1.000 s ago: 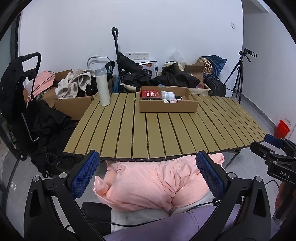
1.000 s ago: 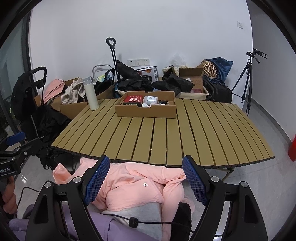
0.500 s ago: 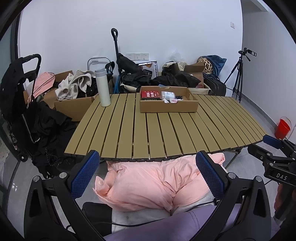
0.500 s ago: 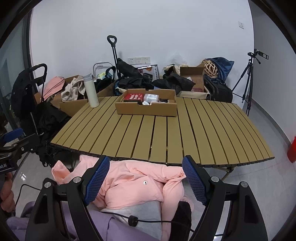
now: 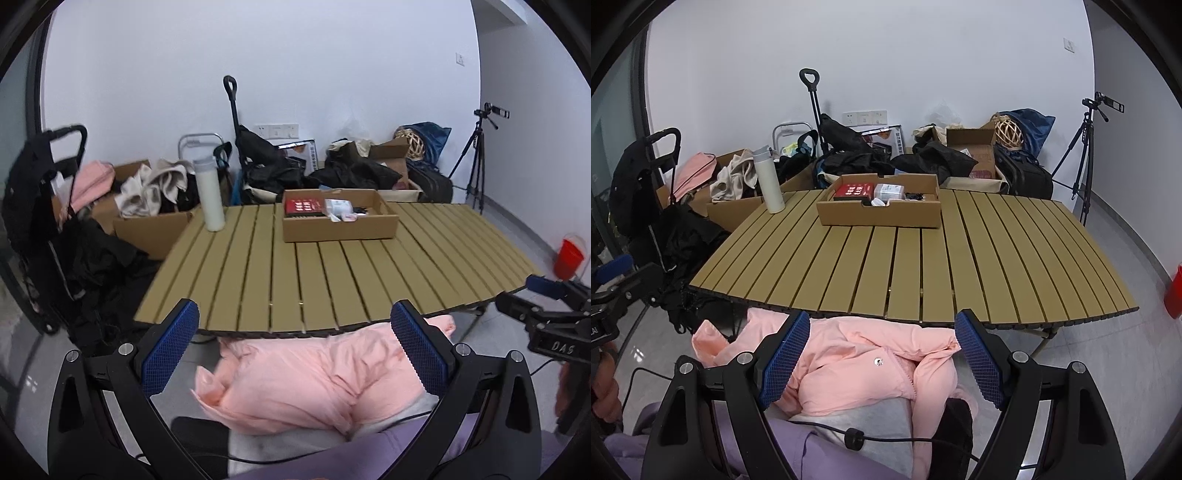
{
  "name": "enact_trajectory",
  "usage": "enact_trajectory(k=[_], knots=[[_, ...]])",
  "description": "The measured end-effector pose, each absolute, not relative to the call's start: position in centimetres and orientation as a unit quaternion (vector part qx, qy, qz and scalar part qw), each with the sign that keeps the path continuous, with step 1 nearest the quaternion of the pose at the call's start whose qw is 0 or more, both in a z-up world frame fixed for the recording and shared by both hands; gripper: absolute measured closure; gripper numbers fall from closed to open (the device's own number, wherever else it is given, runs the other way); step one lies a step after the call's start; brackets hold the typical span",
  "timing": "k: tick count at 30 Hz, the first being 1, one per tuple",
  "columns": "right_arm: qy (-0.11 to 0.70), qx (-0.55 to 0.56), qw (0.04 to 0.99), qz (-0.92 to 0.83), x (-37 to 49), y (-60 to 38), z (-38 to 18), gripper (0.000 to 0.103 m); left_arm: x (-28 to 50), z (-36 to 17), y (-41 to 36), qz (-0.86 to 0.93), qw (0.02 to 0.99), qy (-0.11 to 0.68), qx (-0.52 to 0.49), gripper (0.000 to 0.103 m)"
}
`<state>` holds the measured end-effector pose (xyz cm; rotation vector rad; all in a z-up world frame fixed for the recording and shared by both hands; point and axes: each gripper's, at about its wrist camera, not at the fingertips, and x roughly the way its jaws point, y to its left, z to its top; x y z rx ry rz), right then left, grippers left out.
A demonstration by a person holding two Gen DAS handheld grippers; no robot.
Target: Organize objects
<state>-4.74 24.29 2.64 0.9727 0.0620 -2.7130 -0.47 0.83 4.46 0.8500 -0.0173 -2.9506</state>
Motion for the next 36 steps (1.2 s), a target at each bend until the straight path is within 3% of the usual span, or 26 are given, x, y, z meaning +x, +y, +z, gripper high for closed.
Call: enact_trajectory(k=[36], knots=[[0.028,0.367,0.137,-0.92,-5.5,23.9,0.9,0.019,-2.4,2.2,-0.1,-0.934,0.029,0.023,0.356,0.0]])
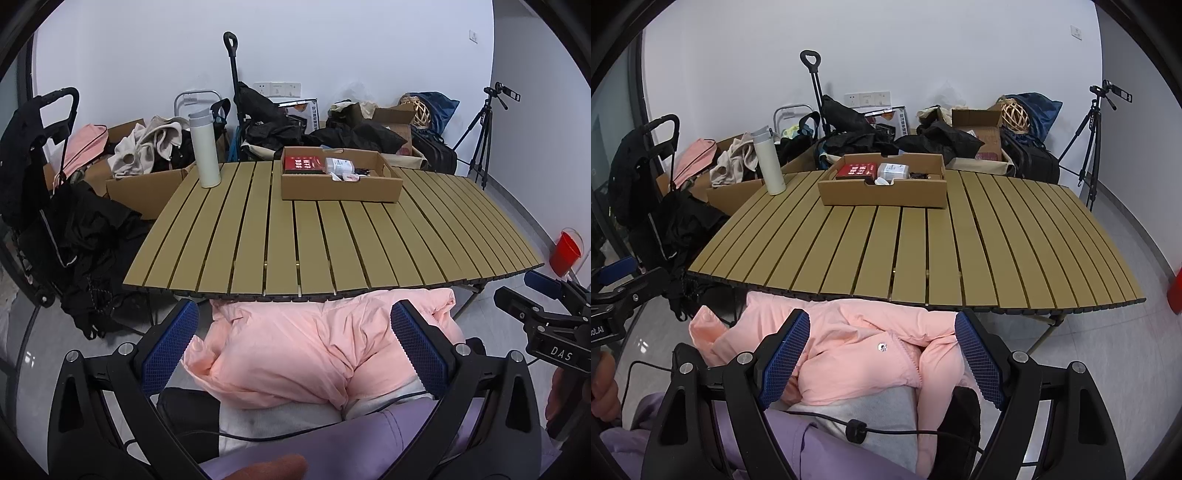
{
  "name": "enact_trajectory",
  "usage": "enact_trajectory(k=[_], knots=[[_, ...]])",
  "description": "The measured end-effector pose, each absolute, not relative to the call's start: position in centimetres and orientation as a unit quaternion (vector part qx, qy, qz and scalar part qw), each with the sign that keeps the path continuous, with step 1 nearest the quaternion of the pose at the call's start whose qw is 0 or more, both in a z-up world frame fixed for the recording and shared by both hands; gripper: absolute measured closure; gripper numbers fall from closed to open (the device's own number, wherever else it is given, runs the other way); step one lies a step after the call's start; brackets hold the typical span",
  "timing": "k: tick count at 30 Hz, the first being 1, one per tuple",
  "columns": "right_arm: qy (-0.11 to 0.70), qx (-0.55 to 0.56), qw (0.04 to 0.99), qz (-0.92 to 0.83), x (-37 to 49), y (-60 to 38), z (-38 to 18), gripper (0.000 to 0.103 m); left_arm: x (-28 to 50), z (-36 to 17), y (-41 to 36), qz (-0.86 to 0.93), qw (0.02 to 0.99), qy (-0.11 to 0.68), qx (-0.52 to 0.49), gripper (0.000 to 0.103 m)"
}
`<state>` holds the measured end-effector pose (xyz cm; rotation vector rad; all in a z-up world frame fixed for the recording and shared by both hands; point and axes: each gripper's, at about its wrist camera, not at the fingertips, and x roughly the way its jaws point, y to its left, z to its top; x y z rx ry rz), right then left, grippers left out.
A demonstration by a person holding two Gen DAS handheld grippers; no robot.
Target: Organize objects
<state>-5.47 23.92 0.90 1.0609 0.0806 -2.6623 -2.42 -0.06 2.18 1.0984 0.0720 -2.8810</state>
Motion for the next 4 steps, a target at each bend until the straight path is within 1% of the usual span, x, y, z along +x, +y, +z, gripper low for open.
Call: enact_trajectory(k=[4], knots=[[0.029,0.369,0.137,-0.919,-5.48,23.86,0.79,0.019,-2.4,1.95,-0.06,-0.933,0.025,0.024,0.358,0.0]])
